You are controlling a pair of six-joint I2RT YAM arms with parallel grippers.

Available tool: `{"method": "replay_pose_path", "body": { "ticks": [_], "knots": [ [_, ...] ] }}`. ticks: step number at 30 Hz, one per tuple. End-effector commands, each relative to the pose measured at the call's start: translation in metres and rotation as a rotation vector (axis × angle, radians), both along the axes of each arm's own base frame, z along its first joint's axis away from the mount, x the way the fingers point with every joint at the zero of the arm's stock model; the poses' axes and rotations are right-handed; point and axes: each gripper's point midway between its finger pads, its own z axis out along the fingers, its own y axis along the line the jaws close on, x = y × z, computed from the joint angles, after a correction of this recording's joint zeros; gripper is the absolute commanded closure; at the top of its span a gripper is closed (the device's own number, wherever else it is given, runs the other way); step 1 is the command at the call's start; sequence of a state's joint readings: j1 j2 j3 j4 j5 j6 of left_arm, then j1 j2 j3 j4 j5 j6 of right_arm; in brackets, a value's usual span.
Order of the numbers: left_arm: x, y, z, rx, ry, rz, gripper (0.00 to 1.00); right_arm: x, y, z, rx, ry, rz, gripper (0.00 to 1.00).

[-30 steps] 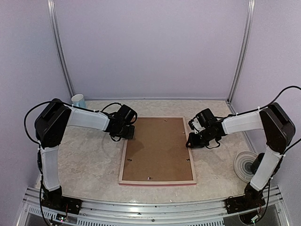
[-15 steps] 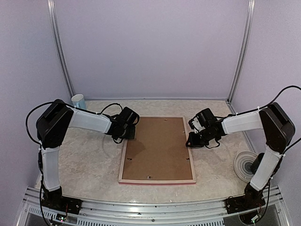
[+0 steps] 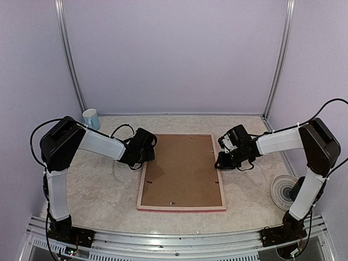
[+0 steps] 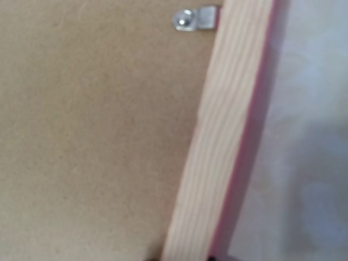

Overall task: Put the photo into the frame
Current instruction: Press the fastener onto the backboard, then move the photo frame to the center of the board.

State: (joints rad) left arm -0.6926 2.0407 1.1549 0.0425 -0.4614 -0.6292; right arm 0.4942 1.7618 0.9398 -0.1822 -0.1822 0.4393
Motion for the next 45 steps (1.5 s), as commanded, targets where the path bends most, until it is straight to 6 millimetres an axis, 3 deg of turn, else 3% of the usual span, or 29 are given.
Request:
{"method": "replay_pose_path", "body": {
  "ticks": [1,4,9,12,25,38,45],
  "knots": [
    [-0.012,0.030,-0.033,-0.016,0.083,0.078,0.66,-0.023,-0.015,-0.032,-0.082,0.105,0.045,0.92],
    [-0.010,0.034,-0.018,-0.068,0.048,0.095,0.61,-0.024,-0.015,-0.033,-0.082,0.107,0.044,0.92],
    [-0.003,0.042,0.027,-0.104,-0.035,0.110,0.53,-0.023,-0.014,-0.032,-0.079,0.105,0.045,0.92],
    [0.001,0.043,0.040,-0.095,-0.047,0.095,0.50,-0.023,-0.013,-0.032,-0.076,0.105,0.045,0.92],
    [-0.019,0.016,0.032,-0.071,0.018,-0.046,0.45,-0.023,-0.011,-0.030,-0.066,0.105,0.053,0.91],
    [0.006,0.009,0.009,0.114,0.088,-0.057,0.45,-0.024,-0.011,-0.030,-0.063,0.107,0.053,0.91],
    [0.001,0.018,0.000,0.192,0.130,-0.054,0.50,-0.024,-0.011,-0.032,-0.065,0.110,0.052,0.91]
  ]
}}
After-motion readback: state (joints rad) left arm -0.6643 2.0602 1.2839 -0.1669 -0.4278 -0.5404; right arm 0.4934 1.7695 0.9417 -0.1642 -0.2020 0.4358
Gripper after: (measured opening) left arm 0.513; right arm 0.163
